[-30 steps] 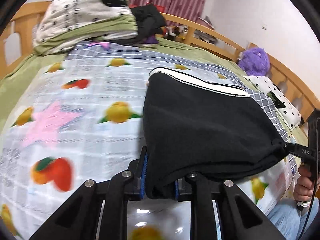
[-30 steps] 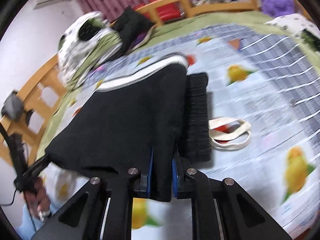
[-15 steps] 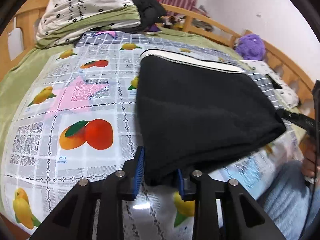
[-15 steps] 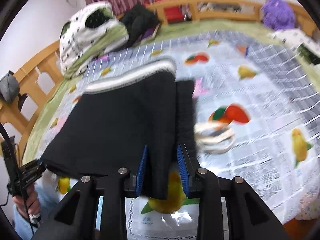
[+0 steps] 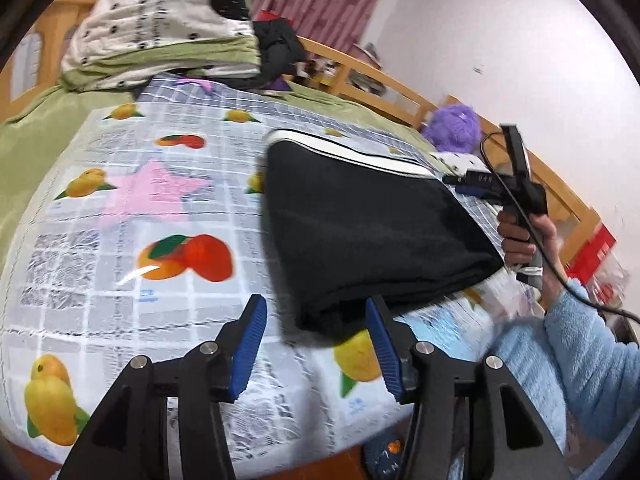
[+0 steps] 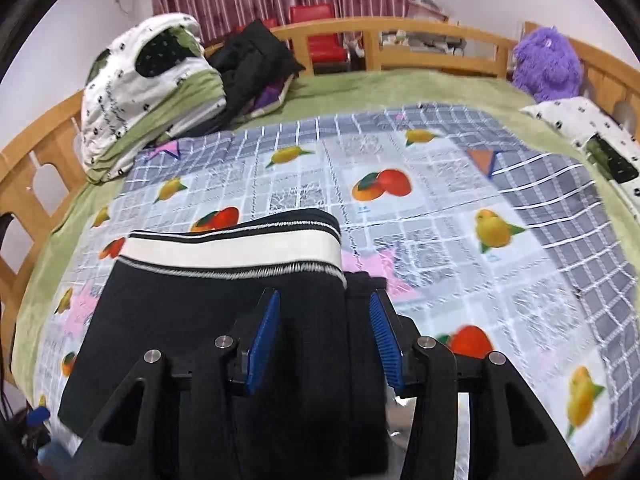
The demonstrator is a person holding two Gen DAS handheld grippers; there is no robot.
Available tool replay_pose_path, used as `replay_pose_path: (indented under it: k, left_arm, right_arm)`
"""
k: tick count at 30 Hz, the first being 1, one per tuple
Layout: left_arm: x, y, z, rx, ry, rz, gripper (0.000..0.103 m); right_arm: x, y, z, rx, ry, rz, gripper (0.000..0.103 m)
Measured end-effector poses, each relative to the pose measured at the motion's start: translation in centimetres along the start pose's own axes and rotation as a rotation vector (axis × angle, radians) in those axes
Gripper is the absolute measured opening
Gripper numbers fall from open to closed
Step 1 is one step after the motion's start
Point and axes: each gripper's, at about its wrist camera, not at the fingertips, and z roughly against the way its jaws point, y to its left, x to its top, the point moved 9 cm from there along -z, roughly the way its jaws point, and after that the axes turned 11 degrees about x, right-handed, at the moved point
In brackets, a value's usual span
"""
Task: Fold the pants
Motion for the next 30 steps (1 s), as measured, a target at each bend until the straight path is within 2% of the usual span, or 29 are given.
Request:
replay_pose_path:
  k: [3, 5, 7, 9, 11, 13, 15, 16, 17, 21, 24, 27, 30]
  left_arm:
    - [0.6, 1.4, -1.2, 0.029, 0.018, 0.071, 0.050]
    - [0.8, 2.0, -1.9, 0.014, 0.029, 0.129, 0.050]
    - [0.8, 2.0, -2.3, -0.007, 0.037, 0.157, 0.050]
    - [0.7, 1.7, -2.8, -0.011, 0.049, 0.162, 0.050]
    - [0.5, 1.4, -3.1, 0.012, 0.046, 0.147, 0.050]
    - [0.5, 1.0, -3.0, 0.019, 0.039, 0.133, 0.050]
    - [0.5, 0.5, -2.9, 0.012, 0.034, 0.114, 0.050]
    - [0.4, 0.4, -2.9, 0.017, 0.034, 0.104, 0.050]
    - [0.4, 0.2, -2.8, 0.024, 0.035, 0.090, 0.050]
    - [-0.4, -0.8, -2.3, 0.069, 0.048, -0.025, 0.050]
    - [-1.4, -1.3, -2.5, 0.142, 0.061, -0.124, 0.050]
    - [-2.5, -3.0, -2.7, 0.179, 0.079, -0.252, 0.050]
    - [-3.1, -4.9, -2.4, 0.200, 0.053, -0.376, 0.050]
  right_arm:
    - [-0.8, -0.8, -3.9, 0.015, 0.084, -0.028, 0.047]
    - [-1.5, -1.2, -4.9, 0.034, 0.095, -0.040, 0.047]
    - [-1.5, -0.9, -4.3, 0.062, 0.063, -0.016, 0.021]
    - [-1.1, -0.5, -2.9, 0.081, 0.019, 0.002, 0.012]
    - [-0.6, -1.0, -0.7, 0.155, -0.057, -0.082, 0.011]
    - [-0.3, -1.4, 0.3, 0.173, -0.083, -0.095, 0.011]
    - [-0.9, -2.3, -0.6, 0.108, -0.050, -0.079, 0.013]
    - [-1.6, -2.9, -2.1, 0.072, 0.003, -0.082, 0.016]
    - [-2.0, -3.3, -3.0, 0.047, 0.026, -0.072, 0.017]
    - [-1.8, -3.5, -2.1, 0.011, 0.004, -0.079, 0.030]
    - [-3.0, -3.6, -0.8, -0.005, 0.009, -0.118, 0.030]
    - [-4.4, -3.6, 1.2, -0.028, 0.005, -0.126, 0.030]
    - [-5.6, -3.6, 2.9, -0.035, -0.002, -0.121, 0.030]
